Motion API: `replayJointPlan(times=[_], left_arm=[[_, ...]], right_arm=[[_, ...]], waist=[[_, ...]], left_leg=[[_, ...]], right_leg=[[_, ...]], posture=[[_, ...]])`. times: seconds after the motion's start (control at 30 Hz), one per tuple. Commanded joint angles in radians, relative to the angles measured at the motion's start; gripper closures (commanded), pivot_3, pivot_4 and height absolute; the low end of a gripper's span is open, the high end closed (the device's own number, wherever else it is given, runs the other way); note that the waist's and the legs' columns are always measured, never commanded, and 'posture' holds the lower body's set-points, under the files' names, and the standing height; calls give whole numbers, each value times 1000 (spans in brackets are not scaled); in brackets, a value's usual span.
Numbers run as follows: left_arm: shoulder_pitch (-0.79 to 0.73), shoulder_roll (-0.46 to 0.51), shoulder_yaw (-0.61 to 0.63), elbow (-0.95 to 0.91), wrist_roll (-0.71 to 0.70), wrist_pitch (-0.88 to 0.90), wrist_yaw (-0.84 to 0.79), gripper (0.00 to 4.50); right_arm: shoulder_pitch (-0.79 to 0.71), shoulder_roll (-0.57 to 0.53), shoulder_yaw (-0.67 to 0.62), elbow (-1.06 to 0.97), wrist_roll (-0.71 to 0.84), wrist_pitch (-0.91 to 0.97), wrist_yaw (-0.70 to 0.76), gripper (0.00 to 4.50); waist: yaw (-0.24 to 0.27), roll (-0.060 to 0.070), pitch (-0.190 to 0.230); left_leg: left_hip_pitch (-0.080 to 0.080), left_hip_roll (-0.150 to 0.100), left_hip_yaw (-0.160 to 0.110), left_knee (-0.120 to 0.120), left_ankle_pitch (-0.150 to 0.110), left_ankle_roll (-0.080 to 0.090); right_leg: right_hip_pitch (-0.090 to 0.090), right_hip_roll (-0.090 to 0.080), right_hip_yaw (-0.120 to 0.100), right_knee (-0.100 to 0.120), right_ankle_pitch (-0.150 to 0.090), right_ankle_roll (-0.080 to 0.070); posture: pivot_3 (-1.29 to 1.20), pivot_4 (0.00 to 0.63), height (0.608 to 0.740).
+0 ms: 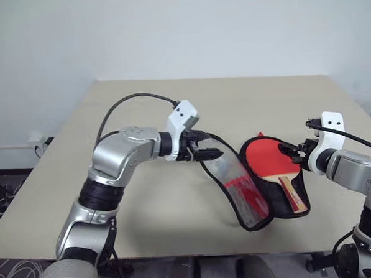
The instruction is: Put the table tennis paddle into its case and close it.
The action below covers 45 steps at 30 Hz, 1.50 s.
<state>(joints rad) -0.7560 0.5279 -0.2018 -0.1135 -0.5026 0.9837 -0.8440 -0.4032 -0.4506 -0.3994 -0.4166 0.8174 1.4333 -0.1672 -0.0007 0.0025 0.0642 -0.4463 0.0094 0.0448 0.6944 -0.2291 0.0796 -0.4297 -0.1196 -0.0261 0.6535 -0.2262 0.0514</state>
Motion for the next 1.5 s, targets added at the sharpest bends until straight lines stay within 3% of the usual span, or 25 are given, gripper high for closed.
replayJointPlan(times=[0.03, 0.07, 0.17, 0.4, 0.5, 0.6, 0.93, 1.23, 1.5], left_arm=[[8, 52, 49, -27, -17, 16, -22, 23], [15, 71, 50, -32, -20, 23, -32, 23], [43, 127, 62, -44, -19, 19, -51, 703], [91, 261, 49, -61, 0, -3, -118, 3164], [108, 308, -6, -67, 32, -29, -153, 3164], [107, 280, -38, -59, 41, -38, -155, 3164], [16, 68, -169, 21, 99, -56, -135, 3164], [-86, -99, -142, 104, 83, -22, -110, 3164], [-177, -307, -131, 213, 120, 13, 42, 3164]], right_arm=[[-10, -5, 12, -1, -43, -46, 36, 884], [-9, -3, 17, 3, -53, -51, 43, 884], [-11, -2, 30, 21, -82, -66, 65, 884], [-33, -2, 40, 60, -138, -112, 111, 884], [-61, 15, 19, 64, -141, -179, 132, 884], [-88, 20, -5, 68, -126, -217, 162, 884], [-150, 8, -94, 140, -165, -326, 156, 884], [-169, 43, -168, 114, -130, -374, 126, 884], [-209, 86, -257, 140, -109, -474, 74, 884]], waist=[[-1, 0, 0], [-1, 0, 0], [-2, 0, 0], [-1, 0, 0], [-2, 0, 0], [0, 0, 0], [3, 0, 0], [-1, 0, 0], [1, 0, 0]], left_leg=[[0, 0, 0, 0, 0, 0], [0, 0, 0, 0, 0, 0], [0, 0, 0, 0, 0, 0], [0, 0, 0, 0, 0, 0], [0, 0, 2, 0, 0, 0], [0, 0, 2, -1, 0, 0], [-1, 0, 2, -1, 0, 0], [-1, 0, 2, -1, 3, 4], [-1, -2, 2, 0, 3, 6]], right_leg=[[0, 0, 0, 0, 0, 0], [0, 0, 0, 0, 0, 0], [0, 0, 0, 0, 0, 0], [-1, 0, 0, 0, 0, 0], [-3, 0, 0, 0, 0, 0], [-3, -1, 0, 0, 0, 0], [-3, 0, 1, 0, 1, -1], [-2, 2, 3, 2, 1, 0], [-2, 2, 6, 2, 3, 3]], posture=[[0, 0, 688], [0, 0, 688], [0, 0, 688], [0, 0, 688], [0, 0, 688], [0, 0, 688], [0, 0, 688], [0, 0, 688], [0, 0, 688]])
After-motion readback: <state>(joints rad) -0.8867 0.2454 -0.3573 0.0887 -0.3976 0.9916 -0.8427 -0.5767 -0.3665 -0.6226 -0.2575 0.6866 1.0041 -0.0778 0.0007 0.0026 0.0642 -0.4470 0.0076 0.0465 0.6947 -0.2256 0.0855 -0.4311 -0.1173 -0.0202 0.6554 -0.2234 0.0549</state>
